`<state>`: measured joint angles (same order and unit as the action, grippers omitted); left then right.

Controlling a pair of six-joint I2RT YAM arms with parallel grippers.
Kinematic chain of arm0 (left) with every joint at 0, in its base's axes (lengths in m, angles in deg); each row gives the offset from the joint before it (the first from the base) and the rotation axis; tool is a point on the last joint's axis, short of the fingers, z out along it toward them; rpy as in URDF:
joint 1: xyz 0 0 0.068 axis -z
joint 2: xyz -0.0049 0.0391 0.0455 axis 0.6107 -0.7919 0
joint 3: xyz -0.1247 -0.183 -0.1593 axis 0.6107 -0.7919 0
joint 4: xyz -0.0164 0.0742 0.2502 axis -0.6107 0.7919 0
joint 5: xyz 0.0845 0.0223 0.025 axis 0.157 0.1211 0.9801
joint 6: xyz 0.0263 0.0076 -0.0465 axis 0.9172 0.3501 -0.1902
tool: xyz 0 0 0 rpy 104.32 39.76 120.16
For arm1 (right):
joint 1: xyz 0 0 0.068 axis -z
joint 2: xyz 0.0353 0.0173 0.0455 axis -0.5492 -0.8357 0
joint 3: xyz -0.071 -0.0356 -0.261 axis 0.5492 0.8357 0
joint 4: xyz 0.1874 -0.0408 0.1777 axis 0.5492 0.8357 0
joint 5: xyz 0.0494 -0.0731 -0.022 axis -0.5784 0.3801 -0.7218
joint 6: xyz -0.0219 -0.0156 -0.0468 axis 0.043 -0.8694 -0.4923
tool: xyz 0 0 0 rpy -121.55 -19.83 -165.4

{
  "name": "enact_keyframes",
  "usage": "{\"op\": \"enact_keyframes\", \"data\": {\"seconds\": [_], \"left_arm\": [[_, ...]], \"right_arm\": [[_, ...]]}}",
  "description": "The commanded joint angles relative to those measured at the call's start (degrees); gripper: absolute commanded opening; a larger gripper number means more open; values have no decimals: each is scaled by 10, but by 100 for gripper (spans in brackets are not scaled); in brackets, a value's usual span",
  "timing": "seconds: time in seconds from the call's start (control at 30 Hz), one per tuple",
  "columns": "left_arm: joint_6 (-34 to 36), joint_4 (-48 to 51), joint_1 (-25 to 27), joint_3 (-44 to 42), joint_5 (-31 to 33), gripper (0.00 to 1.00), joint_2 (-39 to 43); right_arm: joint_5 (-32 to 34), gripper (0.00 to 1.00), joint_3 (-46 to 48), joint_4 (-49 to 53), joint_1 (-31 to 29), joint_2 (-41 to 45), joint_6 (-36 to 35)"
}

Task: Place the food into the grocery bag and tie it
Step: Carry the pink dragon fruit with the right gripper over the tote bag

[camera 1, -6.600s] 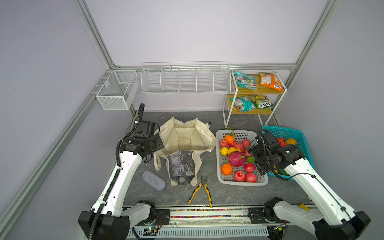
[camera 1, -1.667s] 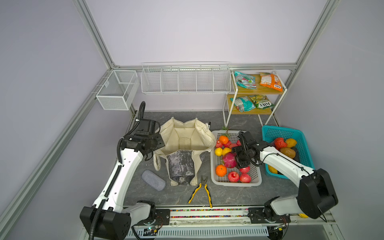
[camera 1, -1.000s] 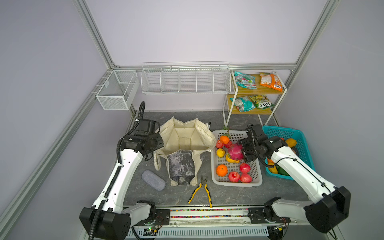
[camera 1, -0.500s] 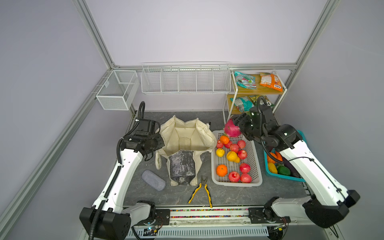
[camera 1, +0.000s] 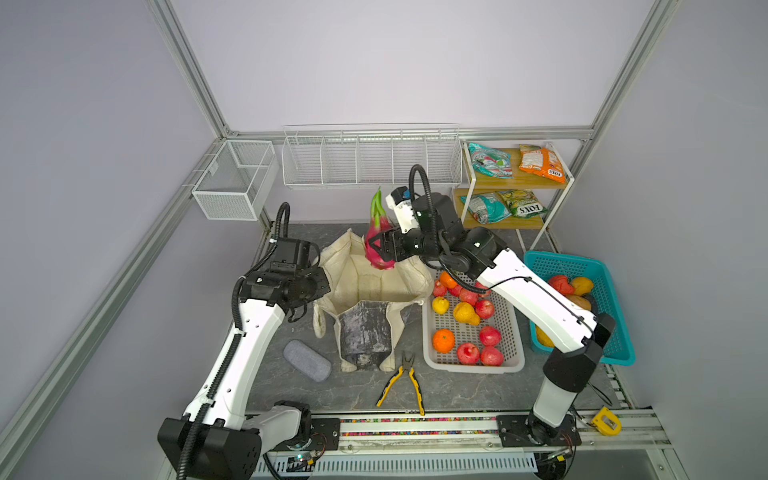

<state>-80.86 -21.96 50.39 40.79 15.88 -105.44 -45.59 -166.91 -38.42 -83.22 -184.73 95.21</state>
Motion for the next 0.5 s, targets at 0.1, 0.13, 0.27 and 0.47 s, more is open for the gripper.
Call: {"op": "enact_keyframes", "data": {"seconds": [0.1,0.13,0.27,0.47], "left_arm": [[8,-1,-2,8,-13,0,15],[7,-2,-2,8,-12,0,15],[6,-1,-2,8,-8,0,17],[5,-4,-2,10,-8,0,18]], "right_arm": [[-77,61,-8,-41,-19,-30,-161],[-79,61,-5,-40,-19,-34,-167],[-79,61,-2,-23,-18,-54,-171],[-91,61,37,-17,-17,-60,-190]]}}
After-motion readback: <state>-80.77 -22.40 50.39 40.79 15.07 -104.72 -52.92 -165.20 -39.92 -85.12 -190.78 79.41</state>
